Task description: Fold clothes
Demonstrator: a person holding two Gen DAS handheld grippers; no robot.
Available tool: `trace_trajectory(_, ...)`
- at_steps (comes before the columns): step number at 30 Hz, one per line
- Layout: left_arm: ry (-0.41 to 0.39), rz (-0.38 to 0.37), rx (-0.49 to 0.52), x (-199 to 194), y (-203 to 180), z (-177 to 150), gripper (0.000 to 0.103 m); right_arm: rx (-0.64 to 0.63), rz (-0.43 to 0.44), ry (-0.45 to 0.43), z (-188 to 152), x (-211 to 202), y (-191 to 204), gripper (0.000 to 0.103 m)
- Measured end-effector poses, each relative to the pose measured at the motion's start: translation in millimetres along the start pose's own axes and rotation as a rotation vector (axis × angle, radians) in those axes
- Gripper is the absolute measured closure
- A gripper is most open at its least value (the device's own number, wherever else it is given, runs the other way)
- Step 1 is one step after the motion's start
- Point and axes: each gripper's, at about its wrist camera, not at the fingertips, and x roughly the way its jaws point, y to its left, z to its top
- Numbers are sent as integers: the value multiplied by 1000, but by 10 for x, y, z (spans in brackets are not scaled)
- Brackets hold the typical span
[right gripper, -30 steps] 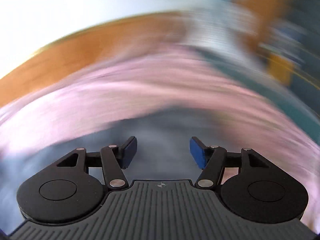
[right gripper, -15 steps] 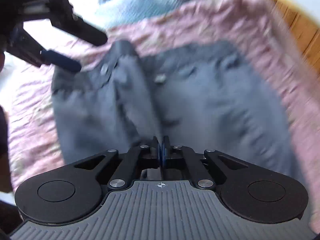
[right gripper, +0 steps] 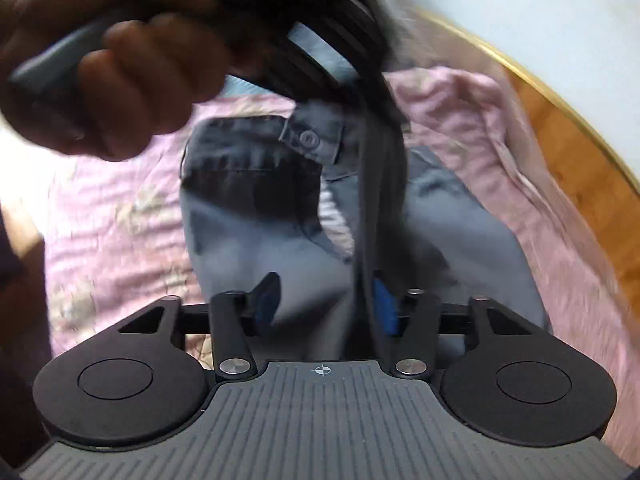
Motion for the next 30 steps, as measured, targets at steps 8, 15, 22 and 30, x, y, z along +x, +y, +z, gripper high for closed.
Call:
trace_trajectory(8,150,277,-294,-134,1152,-688,96,1172,-92,167,-1764,-724,-1608,27)
trace_trajectory(15,120,401,-172,-94,762,-443,31,1787,-476,-251,-3265,-1952,-2927,27)
trace_trajectory(22,47,241,-69,-143,382,-189,101,1819,-820,-387,-4008,-2496,-3840,26)
trace_trajectory(30,116,454,-120,35,553,-360,79,1611,-791,-348,-3628,-2587,-4462,94)
